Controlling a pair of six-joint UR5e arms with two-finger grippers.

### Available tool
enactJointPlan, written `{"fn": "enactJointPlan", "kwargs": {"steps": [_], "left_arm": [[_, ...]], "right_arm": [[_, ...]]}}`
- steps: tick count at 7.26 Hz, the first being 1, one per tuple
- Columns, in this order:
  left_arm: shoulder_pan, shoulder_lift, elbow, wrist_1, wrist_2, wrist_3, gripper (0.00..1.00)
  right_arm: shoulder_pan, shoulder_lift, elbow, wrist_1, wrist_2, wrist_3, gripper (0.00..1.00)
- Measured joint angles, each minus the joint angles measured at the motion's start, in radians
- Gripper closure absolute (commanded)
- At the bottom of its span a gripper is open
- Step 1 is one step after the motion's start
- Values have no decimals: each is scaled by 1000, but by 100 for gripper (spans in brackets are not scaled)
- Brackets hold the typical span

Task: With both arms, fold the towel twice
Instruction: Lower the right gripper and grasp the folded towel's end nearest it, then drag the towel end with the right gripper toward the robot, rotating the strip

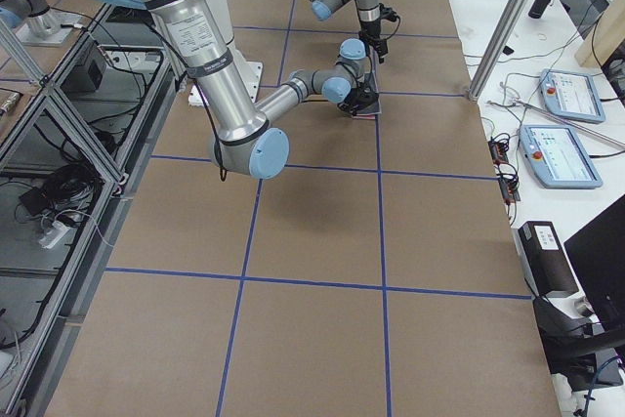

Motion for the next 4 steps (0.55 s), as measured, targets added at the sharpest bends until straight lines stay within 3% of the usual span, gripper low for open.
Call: {"fn": "enactJointPlan", "kwargs": {"steps": [2,4], "left_arm": [[0,0,-2,0,0,-1,1],[-4,3,-35,6,-22,-2,1]], "right_arm": [[2,-9,29,-1,1,2,100],[-2,-62,120,-10,10,15,100]]}}
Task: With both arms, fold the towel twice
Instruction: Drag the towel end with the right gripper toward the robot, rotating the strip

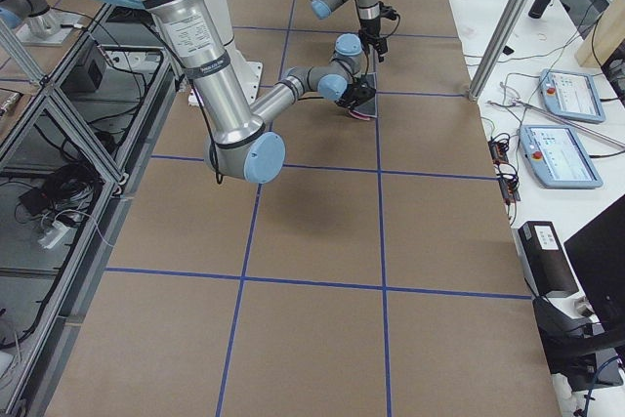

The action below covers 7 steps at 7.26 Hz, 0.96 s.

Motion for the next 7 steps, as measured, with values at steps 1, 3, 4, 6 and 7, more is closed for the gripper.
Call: {"fn": "enactJointPlan", "kwargs": {"steps": [1,3,4,6,7], "left_arm": [[-4,3,-20,4,-24,-2,1],[-7,7,-42,9,-42,-5,1],[-7,9,-45,10,-44,-5,1],[-6,10,-46,10,-45,-4,1],[-5,10,-46,10,-45,-4,1]], "right_arm": [[-11,-27,44,-3,19,15,100],[-45,-46,98,-4,81,78,100],[-79,-48,122,-4,96,128,100],[-165,-44,160,-4,104,235,100],[-203,-39,171,-4,103,271,100]]}}
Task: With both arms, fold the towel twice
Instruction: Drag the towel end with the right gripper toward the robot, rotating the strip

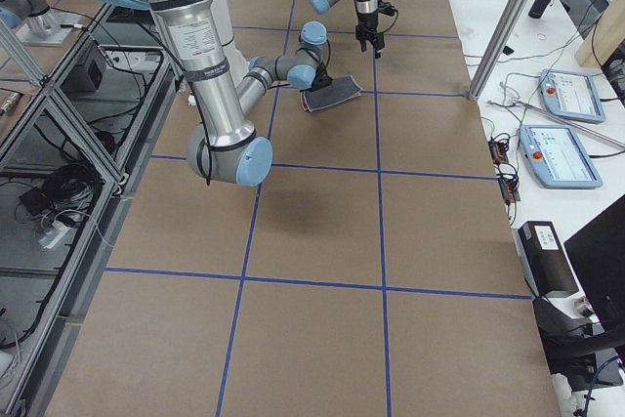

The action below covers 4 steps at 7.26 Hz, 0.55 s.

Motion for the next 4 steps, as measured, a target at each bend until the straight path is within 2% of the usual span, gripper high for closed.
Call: {"fn": "enactJointPlan", "kwargs": {"steps": [1,2,4], "left_arm": [[1,0,0,0,0,0,1],[1,0,0,0,1,-1,1],[1,1,0,0,1,-3,1]], "right_arm": [[-28,5,6,1,-4,21,59],[-50,7,9,3,-7,32,1],[-69,17,13,7,-6,33,0]]}}
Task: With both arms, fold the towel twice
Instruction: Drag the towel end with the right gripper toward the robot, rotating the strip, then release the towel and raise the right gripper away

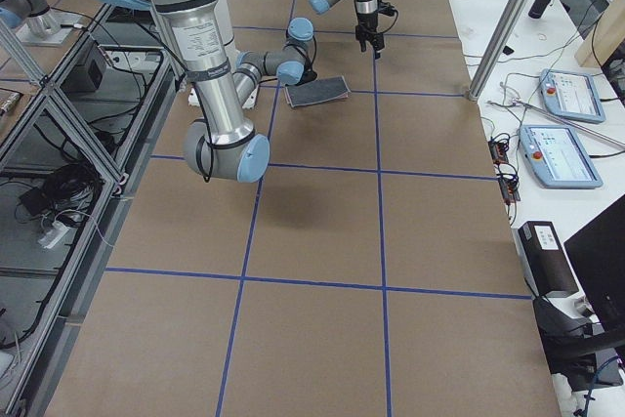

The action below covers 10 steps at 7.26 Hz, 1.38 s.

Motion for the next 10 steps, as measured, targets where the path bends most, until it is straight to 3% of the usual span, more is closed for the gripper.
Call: {"fn": "enactJointPlan", "kwargs": {"steps": [2,4,10], "left_arm": [[1,0,-1,0,-1,-2,1],[3,6,-19,-1,-2,-3,1],[41,112,-179,-23,13,-4,0]], "right_arm": [[4,1,7,1,3,-9,0],[85,-10,10,0,1,-67,0],[352,-115,-21,-7,-2,-553,0]]}}
